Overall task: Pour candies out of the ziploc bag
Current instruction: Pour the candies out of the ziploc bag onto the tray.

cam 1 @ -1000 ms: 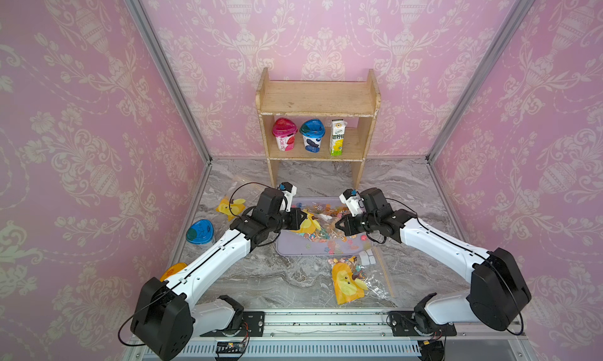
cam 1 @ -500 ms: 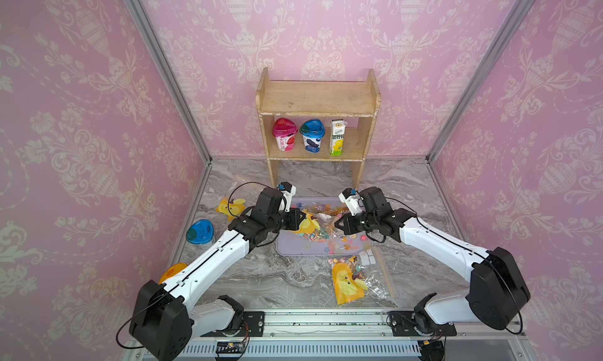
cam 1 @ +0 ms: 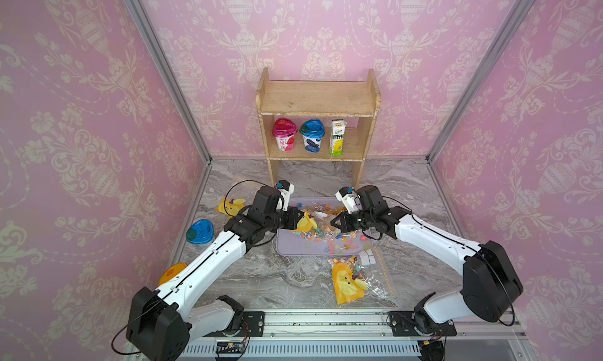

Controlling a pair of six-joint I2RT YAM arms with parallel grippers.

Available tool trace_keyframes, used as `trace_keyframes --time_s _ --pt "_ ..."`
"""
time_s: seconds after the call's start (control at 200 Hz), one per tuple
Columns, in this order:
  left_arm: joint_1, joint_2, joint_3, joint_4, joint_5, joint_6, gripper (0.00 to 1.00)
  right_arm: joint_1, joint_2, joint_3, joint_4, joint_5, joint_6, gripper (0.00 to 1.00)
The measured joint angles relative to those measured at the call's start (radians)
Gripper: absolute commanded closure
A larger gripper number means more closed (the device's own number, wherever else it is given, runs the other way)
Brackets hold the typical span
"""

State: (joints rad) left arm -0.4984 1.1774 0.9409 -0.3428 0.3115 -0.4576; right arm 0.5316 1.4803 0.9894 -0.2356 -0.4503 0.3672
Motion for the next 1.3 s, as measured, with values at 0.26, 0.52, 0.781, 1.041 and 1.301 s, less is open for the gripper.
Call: trace_keyframes --time_s 0.26,0.52,0.781,1.041,1.301 --pt "0.000 -0.006 0.014 -0.031 -0.003 0.007 1.00 0.000 0.024 0.005 0.015 -0.012 0.003 1.00" --pt "0.002 -0.026 0.016 -0.049 -0.003 0.016 1.00 0.001 0.029 0.010 0.023 -0.026 0.003 1.00" --pt "0.006 -0.034 0.016 -0.050 -0.006 0.024 1.00 0.001 0.029 0.013 0.030 -0.026 0.003 1.00" --pt "0.012 -0.043 0.016 -0.051 -0.008 0.028 1.00 0.001 0.029 0.022 0.031 -0.026 0.003 1.00" --pt "0.018 -0.052 0.026 -0.072 -0.013 0.037 1.00 0.002 0.029 0.034 0.032 -0.029 0.003 1.00"
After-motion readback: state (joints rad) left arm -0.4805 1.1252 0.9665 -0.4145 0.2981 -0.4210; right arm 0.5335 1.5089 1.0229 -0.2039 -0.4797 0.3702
